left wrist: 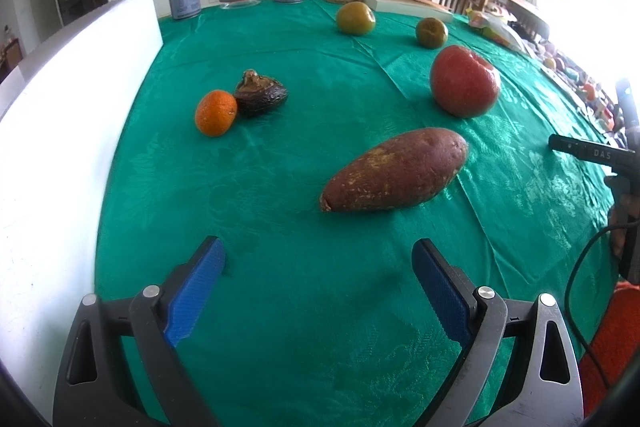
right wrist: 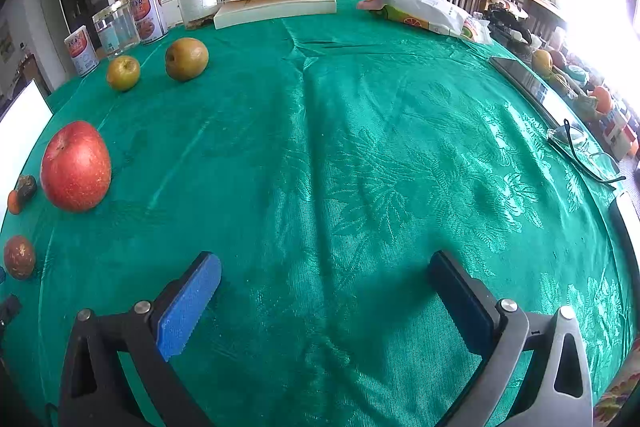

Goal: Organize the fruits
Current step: 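Move the left gripper to the second sweet potato and close on it, then grasp a brown pear with the right gripper while the left holds the sweet potato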

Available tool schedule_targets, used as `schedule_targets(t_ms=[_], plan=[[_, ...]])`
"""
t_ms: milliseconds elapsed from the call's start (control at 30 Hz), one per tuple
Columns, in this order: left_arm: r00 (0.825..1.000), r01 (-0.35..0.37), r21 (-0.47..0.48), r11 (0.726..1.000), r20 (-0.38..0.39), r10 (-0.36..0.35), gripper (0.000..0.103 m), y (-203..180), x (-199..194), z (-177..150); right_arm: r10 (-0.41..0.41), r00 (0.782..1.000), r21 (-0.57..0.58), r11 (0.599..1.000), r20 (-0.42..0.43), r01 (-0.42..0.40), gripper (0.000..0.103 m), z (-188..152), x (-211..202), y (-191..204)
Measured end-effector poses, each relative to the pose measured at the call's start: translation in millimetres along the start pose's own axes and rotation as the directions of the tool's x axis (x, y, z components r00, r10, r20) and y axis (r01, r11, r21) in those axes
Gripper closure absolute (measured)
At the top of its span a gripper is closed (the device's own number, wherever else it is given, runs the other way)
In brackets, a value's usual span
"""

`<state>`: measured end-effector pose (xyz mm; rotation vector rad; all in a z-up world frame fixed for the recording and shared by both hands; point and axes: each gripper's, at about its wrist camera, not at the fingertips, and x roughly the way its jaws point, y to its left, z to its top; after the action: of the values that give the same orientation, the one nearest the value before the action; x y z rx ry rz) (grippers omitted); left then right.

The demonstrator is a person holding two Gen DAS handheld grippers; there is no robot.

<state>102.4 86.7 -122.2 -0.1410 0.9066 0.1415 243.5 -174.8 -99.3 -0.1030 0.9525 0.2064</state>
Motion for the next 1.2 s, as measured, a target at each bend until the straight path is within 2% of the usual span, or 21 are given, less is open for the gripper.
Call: schedule_targets(t_ms=[67,167,267,333,533,667,700,767,833,933,1000,1100,1200], plan=[[0.998,0.048,0.008,0.999,-0.03,-0.048,0.008,-3.2,-4.1,4.1,0.0,1.0,0.0,1.0,0.0,0.0,0.0,0.0,0.0,-0.1],[0.995,0.103,0.064,0.993,-0.018,-0.102,0.008,-17.1,-14.9,20.5,0.001,1.0,0.001,1.0,0.0,-0.001,0.0,0.0,-0.1,-0.2],[0.993,0.102,0.187,0.977,-0.08,-0.088,0.008,-41.2,-6.3,40.4,0.001,1.0,0.0,1.0,0.0,-0.001,0.0,0.0,0.0,-0.1],[0.993,0.084,0.234,0.969,-0.096,-0.063,0.008,-50.9,4.0,49.1,0.0,1.0,0.0,1.0,0.0,0.0,0.0,0.0,0.0,-0.3],[0.993,0.077,0.194,0.978,-0.106,-0.057,0.01,-43.6,28.4,66.5,-0.002,1.0,0.004,1.0,0.0,0.002,0.0,-0.2,-0.7,-0.9],[0.993,0.101,0.211,0.972,-0.087,-0.085,0.011,-43.6,24.6,67.2,-0.001,1.0,0.004,1.0,0.0,0.001,0.0,-0.3,-0.7,-1.0],[0.993,0.106,0.232,0.967,-0.083,-0.089,0.015,-46.4,23.4,65.8,-0.001,1.0,0.005,1.0,0.0,0.001,0.0,-0.4,-0.8,-1.2],[0.99,0.123,0.269,0.955,-0.104,-0.098,0.046,-52.8,25.3,63.1,-0.001,1.0,0.004,1.0,0.0,0.001,0.0,-0.4,-0.7,-1.0],[0.989,0.121,0.281,0.952,-0.118,-0.091,0.053,-55.8,26.7,61.4,-0.001,1.0,0.004,1.0,0.0,0.001,0.0,-0.5,-0.8,-1.1],[0.989,0.12,0.243,0.963,-0.113,-0.095,0.053,-51.7,22.0,61.6,-0.002,1.0,0.004,1.0,0.0,0.002,0.0,-0.4,-0.6,-0.9],[0.987,0.127,0.151,0.98,-0.122,-0.109,0.054,-42.0,19.7,62.6,-0.002,1.0,0.006,1.0,0.0,0.002,0.0,-0.7,-1.1,-1.3],[0.984,0.12,0.036,0.992,-0.14,-0.114,0.054,-28.9,19.1,60.4,-0.003,1.0,0.005,1.0,0.0,0.003,0.0,-0.8,-1.0,-1.3],[0.989,0.076,0.054,0.996,-0.128,-0.069,0.053,-28.1,22.4,56.8,-0.005,1.0,0.004,1.0,-0.003,0.005,0.0,-0.8,-1.2,-1.4]])
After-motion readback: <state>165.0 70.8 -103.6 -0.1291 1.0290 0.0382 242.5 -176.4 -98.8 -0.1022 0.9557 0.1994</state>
